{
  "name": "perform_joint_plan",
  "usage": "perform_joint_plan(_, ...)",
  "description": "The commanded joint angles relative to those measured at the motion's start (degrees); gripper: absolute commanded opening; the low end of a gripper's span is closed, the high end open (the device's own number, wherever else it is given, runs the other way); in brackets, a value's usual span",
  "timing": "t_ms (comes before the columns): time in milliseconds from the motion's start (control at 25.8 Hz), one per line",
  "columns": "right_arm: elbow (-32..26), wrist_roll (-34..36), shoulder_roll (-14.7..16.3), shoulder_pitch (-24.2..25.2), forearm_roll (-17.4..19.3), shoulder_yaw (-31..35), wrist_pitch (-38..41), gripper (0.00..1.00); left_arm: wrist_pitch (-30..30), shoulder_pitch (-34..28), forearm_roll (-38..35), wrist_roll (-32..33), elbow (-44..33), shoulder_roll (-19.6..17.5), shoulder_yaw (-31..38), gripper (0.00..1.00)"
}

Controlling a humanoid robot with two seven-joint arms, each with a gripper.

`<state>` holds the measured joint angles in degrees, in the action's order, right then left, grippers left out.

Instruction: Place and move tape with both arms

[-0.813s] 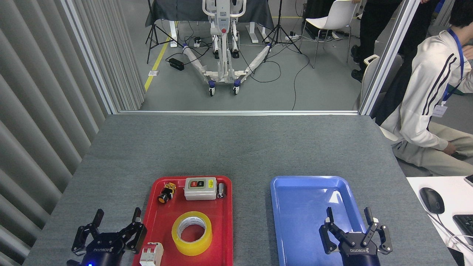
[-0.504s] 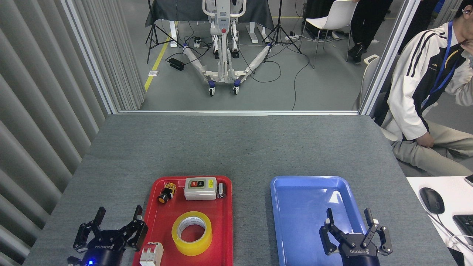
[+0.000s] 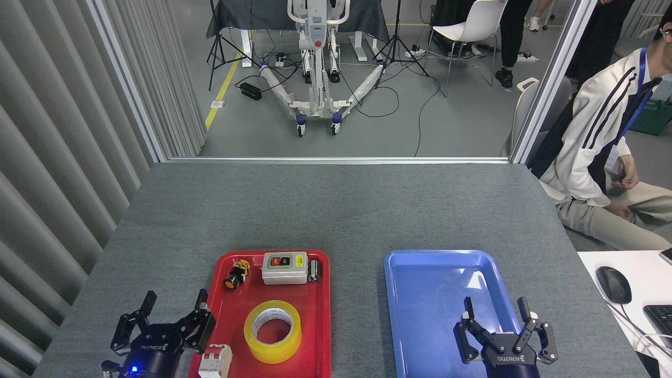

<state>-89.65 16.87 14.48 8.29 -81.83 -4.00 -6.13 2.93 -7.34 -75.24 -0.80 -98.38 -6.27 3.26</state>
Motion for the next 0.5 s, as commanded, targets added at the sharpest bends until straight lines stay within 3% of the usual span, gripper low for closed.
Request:
perform_joint_plan(0, 0.0, 0.0, 0.0, 0.1, 0.0, -0.1, 0.1, 1.0, 0.0, 0.0, 0.0, -0.3, 0.1, 0.2, 0.0, 1.0)
perform_joint_plan(271, 0.0, -0.4, -0.1, 0.2, 0.1, -0.1, -0.5, 1.0, -0.1, 0.0, 0.0, -0.2, 0.4, 0.3, 0.0, 1.0)
perform_joint_plan(465, 0.0, -4.9, -0.1, 0.2, 0.5, -0.1, -0.5, 1.0, 0.0, 0.0, 0.0, -0.3, 0.2, 0.3, 0.0, 1.0)
